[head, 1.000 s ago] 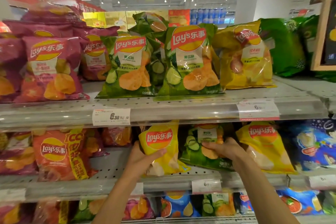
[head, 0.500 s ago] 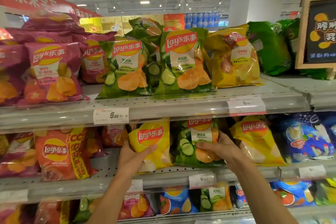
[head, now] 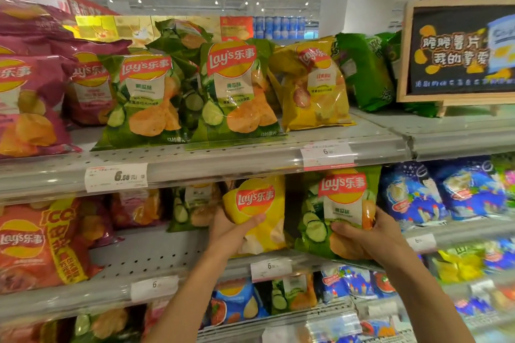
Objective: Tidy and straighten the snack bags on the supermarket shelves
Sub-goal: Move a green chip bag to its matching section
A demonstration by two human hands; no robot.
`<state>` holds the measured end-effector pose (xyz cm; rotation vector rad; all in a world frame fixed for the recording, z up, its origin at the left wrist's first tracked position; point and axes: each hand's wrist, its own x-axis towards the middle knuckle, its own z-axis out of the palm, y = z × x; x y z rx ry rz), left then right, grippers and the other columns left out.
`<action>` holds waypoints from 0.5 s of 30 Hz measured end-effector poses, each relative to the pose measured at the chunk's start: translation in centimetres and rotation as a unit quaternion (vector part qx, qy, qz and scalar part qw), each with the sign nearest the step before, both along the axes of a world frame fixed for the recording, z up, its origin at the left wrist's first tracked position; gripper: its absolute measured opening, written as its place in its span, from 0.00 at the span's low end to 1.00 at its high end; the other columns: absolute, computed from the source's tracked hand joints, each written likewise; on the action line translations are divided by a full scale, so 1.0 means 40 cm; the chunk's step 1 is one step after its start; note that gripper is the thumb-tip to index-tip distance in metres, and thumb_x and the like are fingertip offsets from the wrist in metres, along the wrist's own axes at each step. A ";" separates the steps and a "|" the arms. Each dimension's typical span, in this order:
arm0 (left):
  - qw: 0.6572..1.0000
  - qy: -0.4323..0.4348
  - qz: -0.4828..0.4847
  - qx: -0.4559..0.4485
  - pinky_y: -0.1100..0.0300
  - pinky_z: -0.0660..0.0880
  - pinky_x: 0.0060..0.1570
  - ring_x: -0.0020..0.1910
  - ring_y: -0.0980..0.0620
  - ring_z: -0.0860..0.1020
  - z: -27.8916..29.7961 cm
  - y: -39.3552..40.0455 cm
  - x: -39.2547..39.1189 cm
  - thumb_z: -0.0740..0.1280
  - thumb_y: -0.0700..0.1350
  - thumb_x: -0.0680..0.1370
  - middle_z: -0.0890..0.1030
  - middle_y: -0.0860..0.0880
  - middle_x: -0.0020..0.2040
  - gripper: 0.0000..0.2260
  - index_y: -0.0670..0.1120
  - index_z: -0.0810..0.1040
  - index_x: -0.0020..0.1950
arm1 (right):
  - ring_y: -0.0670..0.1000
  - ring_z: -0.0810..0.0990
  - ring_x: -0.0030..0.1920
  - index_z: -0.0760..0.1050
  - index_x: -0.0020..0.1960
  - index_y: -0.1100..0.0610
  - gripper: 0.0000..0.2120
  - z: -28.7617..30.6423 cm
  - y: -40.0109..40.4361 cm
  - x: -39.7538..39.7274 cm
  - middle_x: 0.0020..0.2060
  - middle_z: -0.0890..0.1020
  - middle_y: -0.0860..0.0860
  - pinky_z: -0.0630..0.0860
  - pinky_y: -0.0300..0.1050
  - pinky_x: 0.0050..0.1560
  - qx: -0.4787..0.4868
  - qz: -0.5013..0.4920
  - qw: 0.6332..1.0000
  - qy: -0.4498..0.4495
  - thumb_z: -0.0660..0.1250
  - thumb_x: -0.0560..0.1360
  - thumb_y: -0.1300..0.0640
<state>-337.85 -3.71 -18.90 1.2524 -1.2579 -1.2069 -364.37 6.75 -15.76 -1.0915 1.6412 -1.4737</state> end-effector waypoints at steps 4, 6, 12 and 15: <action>1.000 -0.004 -0.019 0.013 0.66 0.74 0.33 0.50 0.56 0.80 -0.013 -0.007 -0.080 0.82 0.53 0.64 0.81 0.53 0.54 0.32 0.53 0.71 0.63 | 0.54 0.84 0.50 0.78 0.62 0.57 0.26 -0.026 0.046 -0.050 0.50 0.86 0.54 0.81 0.51 0.49 -0.009 -0.022 1.000 0.004 0.81 0.66 0.64; 0.999 -0.004 -0.029 0.015 0.66 0.75 0.30 0.51 0.55 0.80 -0.019 -0.010 -0.106 0.82 0.53 0.65 0.81 0.51 0.56 0.33 0.52 0.70 0.64 | 0.57 0.84 0.51 0.77 0.62 0.58 0.27 -0.038 0.055 -0.062 0.51 0.86 0.55 0.81 0.56 0.54 -0.005 -0.013 1.000 0.008 0.81 0.66 0.65; 0.998 -0.026 -0.051 0.025 0.65 0.74 0.29 0.54 0.42 0.81 -0.043 -0.024 -0.133 0.79 0.57 0.67 0.82 0.46 0.57 0.33 0.50 0.70 0.68 | 0.54 0.86 0.50 0.77 0.61 0.58 0.27 -0.075 0.049 -0.070 0.50 0.86 0.53 0.82 0.50 0.49 0.002 0.025 0.999 0.033 0.82 0.65 0.64; 0.997 -0.056 -0.046 0.012 0.59 0.78 0.37 0.52 0.46 0.81 -0.046 -0.036 -0.140 0.79 0.58 0.68 0.82 0.46 0.57 0.32 0.50 0.71 0.67 | 0.47 0.87 0.45 0.77 0.60 0.56 0.27 -0.088 0.044 -0.062 0.45 0.88 0.48 0.81 0.39 0.40 0.006 0.049 0.998 0.030 0.82 0.65 0.64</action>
